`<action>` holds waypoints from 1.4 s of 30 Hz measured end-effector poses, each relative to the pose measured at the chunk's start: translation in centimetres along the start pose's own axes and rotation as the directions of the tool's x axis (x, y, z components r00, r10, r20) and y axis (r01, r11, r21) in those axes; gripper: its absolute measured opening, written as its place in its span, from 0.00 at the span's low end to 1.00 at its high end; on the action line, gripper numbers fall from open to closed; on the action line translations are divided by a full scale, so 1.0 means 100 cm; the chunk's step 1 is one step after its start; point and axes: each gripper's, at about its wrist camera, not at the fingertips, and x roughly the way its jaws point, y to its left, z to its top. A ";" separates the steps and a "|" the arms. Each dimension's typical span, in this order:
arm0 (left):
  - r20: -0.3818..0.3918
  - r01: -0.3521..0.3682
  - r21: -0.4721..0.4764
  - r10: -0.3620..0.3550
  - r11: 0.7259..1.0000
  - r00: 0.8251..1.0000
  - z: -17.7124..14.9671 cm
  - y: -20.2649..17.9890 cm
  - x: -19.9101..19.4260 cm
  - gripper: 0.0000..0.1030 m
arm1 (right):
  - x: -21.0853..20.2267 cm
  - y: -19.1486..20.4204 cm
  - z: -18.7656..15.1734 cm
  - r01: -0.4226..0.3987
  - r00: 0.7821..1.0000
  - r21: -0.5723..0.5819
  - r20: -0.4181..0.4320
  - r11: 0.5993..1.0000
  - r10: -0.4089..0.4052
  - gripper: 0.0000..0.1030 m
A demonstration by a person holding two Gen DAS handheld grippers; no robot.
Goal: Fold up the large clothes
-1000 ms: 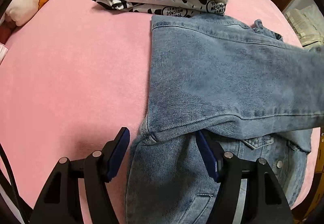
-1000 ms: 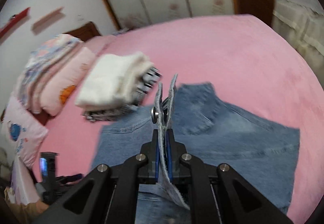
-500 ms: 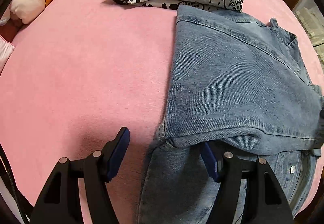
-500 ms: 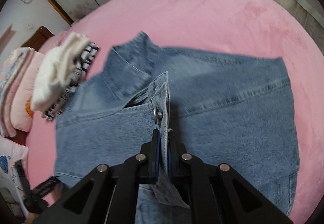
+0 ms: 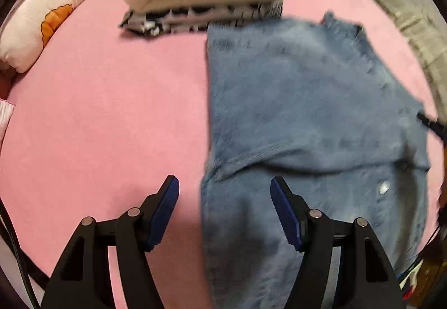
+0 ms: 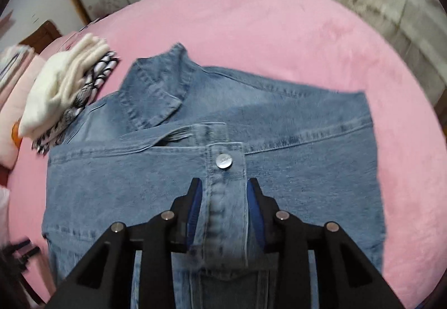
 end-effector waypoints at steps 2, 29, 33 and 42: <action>0.030 0.040 -0.034 -0.039 0.999 0.999 0.011 -0.010 -0.001 0.65 | -0.006 0.014 -0.004 -0.058 0.998 -0.021 0.003 0.998 0.059 0.32; -0.074 -0.009 -0.015 0.008 1.000 0.997 0.034 -0.061 0.087 0.65 | 0.041 0.008 -0.036 -0.051 0.989 -0.123 -0.143 0.991 0.033 0.00; -0.084 -0.012 -0.040 0.009 0.999 0.996 0.036 -0.062 0.080 0.65 | 0.039 0.011 -0.030 -0.050 0.985 -0.084 -0.168 0.995 0.035 0.02; -0.043 -0.004 -0.077 0.001 0.997 0.999 0.038 -0.074 0.033 0.65 | 0.001 0.003 -0.014 -0.070 0.983 -0.074 -0.174 0.995 0.056 0.06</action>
